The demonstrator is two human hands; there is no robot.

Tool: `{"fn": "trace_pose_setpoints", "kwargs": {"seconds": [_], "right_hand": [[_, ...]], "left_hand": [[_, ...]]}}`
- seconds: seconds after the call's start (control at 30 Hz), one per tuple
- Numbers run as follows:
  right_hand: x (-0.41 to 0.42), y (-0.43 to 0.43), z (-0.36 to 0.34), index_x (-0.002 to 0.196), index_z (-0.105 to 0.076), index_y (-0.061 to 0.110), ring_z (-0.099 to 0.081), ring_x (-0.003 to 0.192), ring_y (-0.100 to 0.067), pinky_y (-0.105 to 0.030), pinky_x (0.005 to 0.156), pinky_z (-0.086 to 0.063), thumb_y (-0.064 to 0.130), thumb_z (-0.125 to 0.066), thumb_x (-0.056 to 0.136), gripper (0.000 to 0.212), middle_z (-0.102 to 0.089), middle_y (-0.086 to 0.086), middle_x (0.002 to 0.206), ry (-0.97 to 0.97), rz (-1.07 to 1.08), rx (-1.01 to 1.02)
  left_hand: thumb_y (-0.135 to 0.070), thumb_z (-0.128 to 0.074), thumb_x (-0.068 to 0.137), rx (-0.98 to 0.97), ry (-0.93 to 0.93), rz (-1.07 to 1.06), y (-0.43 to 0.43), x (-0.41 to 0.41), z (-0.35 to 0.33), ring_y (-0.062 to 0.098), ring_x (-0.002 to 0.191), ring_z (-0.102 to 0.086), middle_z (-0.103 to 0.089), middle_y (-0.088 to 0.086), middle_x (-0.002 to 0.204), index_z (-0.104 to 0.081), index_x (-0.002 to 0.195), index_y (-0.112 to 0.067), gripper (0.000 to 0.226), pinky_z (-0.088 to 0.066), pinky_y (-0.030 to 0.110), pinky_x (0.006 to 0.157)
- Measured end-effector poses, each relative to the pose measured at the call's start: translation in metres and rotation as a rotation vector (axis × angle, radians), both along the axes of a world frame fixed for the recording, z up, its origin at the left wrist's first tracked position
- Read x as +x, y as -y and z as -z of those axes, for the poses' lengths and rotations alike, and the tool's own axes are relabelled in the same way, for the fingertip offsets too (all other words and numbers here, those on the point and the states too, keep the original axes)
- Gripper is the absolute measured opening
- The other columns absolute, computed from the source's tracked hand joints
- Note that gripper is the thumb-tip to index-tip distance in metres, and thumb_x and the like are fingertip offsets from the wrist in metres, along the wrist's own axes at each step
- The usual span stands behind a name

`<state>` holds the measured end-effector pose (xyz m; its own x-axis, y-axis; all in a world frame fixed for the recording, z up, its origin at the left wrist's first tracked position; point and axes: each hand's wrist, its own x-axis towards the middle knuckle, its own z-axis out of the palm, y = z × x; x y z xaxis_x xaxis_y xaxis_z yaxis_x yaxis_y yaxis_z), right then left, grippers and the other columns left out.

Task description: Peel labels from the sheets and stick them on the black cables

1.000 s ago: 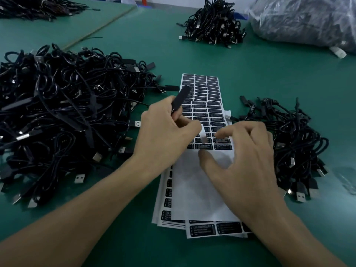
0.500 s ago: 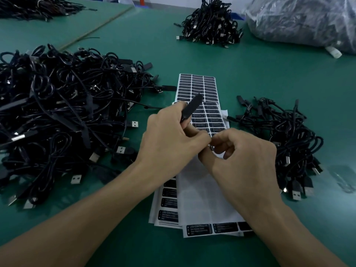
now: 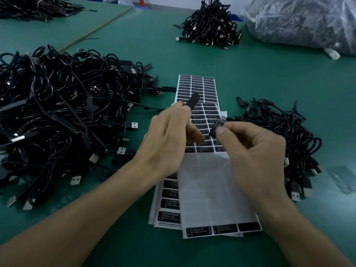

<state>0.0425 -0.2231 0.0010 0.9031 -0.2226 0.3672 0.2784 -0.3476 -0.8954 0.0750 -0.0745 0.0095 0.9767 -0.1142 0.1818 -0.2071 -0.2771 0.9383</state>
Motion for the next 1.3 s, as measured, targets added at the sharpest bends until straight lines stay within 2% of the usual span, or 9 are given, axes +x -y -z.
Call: {"fn": "trace_pose_setpoints", "kwargs": {"seconds": [0.13, 0.27, 0.4, 0.5, 0.77, 1.03, 1.2, 1.23, 1.3], "right_hand": [[0.002, 0.000, -0.005, 0.077, -0.079, 0.021, -0.053, 0.059, -0.004, -0.017, 0.057, -0.046, 0.024, -0.077, 0.076, 0.003, -0.068, 0.004, 0.068, -0.155, -0.132, 0.506], [0.003, 0.000, -0.006, 0.073, -0.079, 0.027, -0.055, 0.067, -0.007, -0.021, 0.060, -0.048, 0.036, -0.078, 0.061, 0.016, -0.068, 0.007, 0.073, -0.237, -0.191, 0.651], [0.003, 0.000, -0.006, 0.073, -0.079, 0.028, -0.064, 0.077, -0.009, -0.022, 0.063, -0.050, 0.033, -0.077, 0.061, 0.013, -0.072, 0.007, 0.079, -0.247, -0.221, 0.723], [0.004, -0.001, -0.006, 0.071, -0.079, 0.027, -0.066, 0.076, -0.010, -0.022, 0.064, -0.051, 0.029, -0.075, 0.066, 0.007, -0.073, 0.006, 0.079, -0.238, -0.224, 0.737], [0.008, 0.001, 0.000, 0.075, -0.080, 0.025, -0.061, 0.076, -0.012, -0.023, 0.066, -0.051, 0.028, -0.076, 0.065, 0.011, -0.072, 0.004, 0.080, -0.232, -0.187, 0.729], [0.009, 0.001, 0.007, 0.079, -0.081, 0.026, -0.062, 0.073, -0.010, -0.018, 0.068, -0.051, 0.030, -0.076, 0.069, 0.012, -0.073, 0.002, 0.076, -0.165, -0.102, 0.559], [0.008, 0.000, 0.006, 0.079, -0.081, 0.024, -0.064, 0.073, -0.010, -0.018, 0.069, -0.052, 0.028, -0.075, 0.070, 0.011, -0.074, 0.002, 0.076, -0.130, -0.115, 0.534], [0.008, -0.001, 0.005, 0.079, -0.080, 0.022, -0.065, 0.072, -0.009, -0.018, 0.069, -0.052, 0.026, -0.075, 0.072, 0.009, -0.074, 0.001, 0.076, -0.118, -0.122, 0.529], [0.008, -0.001, 0.005, 0.081, -0.079, 0.020, -0.066, 0.069, -0.006, -0.016, 0.068, -0.052, 0.017, -0.073, 0.081, 0.006, -0.074, 0.002, 0.074, -0.083, -0.137, 0.490]], "left_hand": [[-0.025, -0.036, 0.091, -0.001, 0.081, 0.062, 0.000, 0.001, -0.001, 0.031, 0.068, -0.054, -0.068, 0.003, 0.067, -0.050, 0.064, -0.010, 0.034, -0.040, 0.039, 0.058], [-0.027, -0.046, 0.095, 0.036, 0.154, 0.122, -0.001, 0.003, 0.001, 0.003, 0.059, -0.042, -0.048, -0.005, 0.060, -0.064, 0.078, -0.002, 0.036, -0.035, 0.020, 0.056], [-0.031, -0.053, 0.094, 0.032, 0.139, 0.170, -0.002, 0.005, 0.003, 0.005, 0.054, -0.038, -0.042, -0.009, 0.056, -0.069, 0.075, -0.023, 0.026, -0.033, 0.023, 0.053], [-0.027, -0.061, 0.095, 0.010, 0.116, 0.217, -0.003, 0.005, 0.004, 0.006, 0.055, -0.044, -0.052, -0.014, 0.056, -0.073, 0.087, -0.036, 0.016, -0.039, 0.025, 0.053], [-0.009, -0.065, 0.095, -0.076, 0.025, 0.263, -0.005, 0.005, 0.001, 0.006, 0.068, -0.070, -0.075, -0.001, 0.074, -0.073, 0.087, -0.026, 0.020, -0.056, 0.019, 0.066], [-0.016, -0.053, 0.102, 0.322, 0.055, 0.344, -0.014, 0.007, 0.002, 0.022, 0.066, -0.062, -0.069, 0.008, 0.076, -0.071, 0.093, -0.009, 0.022, -0.051, 0.039, 0.062], [-0.010, -0.054, 0.100, 0.209, -0.078, 0.330, -0.010, 0.005, 0.000, 0.004, 0.061, -0.063, -0.071, -0.002, 0.070, -0.071, 0.082, -0.010, 0.026, -0.045, 0.015, 0.053], [-0.010, -0.053, 0.101, 0.168, -0.108, 0.326, -0.009, 0.005, -0.001, 0.002, 0.062, -0.064, -0.071, -0.004, 0.069, -0.071, 0.080, -0.012, 0.027, -0.045, 0.014, 0.053], [-0.011, -0.052, 0.102, 0.097, -0.166, 0.333, -0.007, 0.005, -0.003, 0.006, 0.064, -0.066, -0.073, -0.002, 0.070, -0.069, 0.079, -0.018, 0.030, -0.054, 0.029, 0.057]]}}
